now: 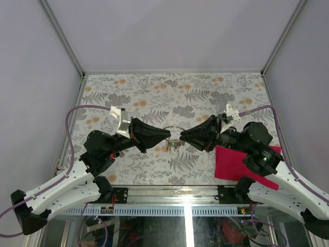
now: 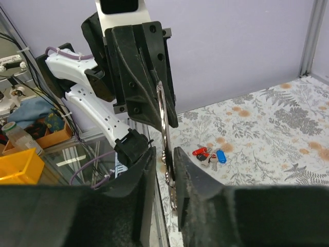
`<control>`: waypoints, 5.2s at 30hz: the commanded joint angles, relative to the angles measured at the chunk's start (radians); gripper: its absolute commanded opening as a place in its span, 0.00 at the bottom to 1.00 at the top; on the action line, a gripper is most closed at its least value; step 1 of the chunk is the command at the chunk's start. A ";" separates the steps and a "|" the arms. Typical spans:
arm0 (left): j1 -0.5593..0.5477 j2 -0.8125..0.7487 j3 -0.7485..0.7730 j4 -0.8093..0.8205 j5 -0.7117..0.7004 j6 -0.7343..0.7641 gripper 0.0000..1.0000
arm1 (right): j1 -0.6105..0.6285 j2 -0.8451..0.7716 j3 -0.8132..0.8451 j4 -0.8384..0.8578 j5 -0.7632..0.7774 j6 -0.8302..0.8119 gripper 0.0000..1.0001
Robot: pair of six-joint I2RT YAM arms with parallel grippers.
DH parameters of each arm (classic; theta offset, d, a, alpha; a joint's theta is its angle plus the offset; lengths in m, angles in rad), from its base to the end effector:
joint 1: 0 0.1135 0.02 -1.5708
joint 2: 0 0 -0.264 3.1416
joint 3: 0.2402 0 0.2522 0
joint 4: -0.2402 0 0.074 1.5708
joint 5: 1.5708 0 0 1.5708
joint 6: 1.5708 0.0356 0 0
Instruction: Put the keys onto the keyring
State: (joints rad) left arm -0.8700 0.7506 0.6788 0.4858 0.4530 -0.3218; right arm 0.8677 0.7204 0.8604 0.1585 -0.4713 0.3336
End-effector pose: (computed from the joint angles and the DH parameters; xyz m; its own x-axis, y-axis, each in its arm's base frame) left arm 0.0994 -0.1420 0.3785 -0.0530 -0.3782 -0.9242 0.9791 0.1622 -0.1225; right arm 0.0891 0.1301 0.4123 -0.1348 0.2922 -0.9468 -0.9696 0.1581 0.1868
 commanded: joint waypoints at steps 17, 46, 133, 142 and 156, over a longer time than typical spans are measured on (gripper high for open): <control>-0.003 -0.002 0.126 -0.190 -0.024 0.183 0.50 | 0.003 0.072 0.308 -0.483 -0.011 -0.266 0.00; -0.058 0.234 0.306 -0.503 0.047 0.468 0.32 | 0.003 0.388 0.700 -1.082 0.006 -0.494 0.00; -0.074 0.225 0.351 -0.616 0.011 0.551 0.00 | 0.003 0.194 0.455 -0.771 -0.005 -0.399 0.30; -0.073 0.228 0.498 -0.995 -0.025 0.800 0.00 | 0.003 0.007 0.250 -0.565 0.111 -0.328 0.43; -0.090 0.342 0.644 -1.402 -0.090 0.853 0.00 | 0.003 -0.091 0.070 -0.472 0.194 -0.250 0.44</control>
State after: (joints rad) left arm -0.9470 1.0515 1.2846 -0.7906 0.4053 0.5186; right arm 0.8661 0.6582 0.9424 -0.3897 -0.3157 0.0589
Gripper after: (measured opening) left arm 0.042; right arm 0.438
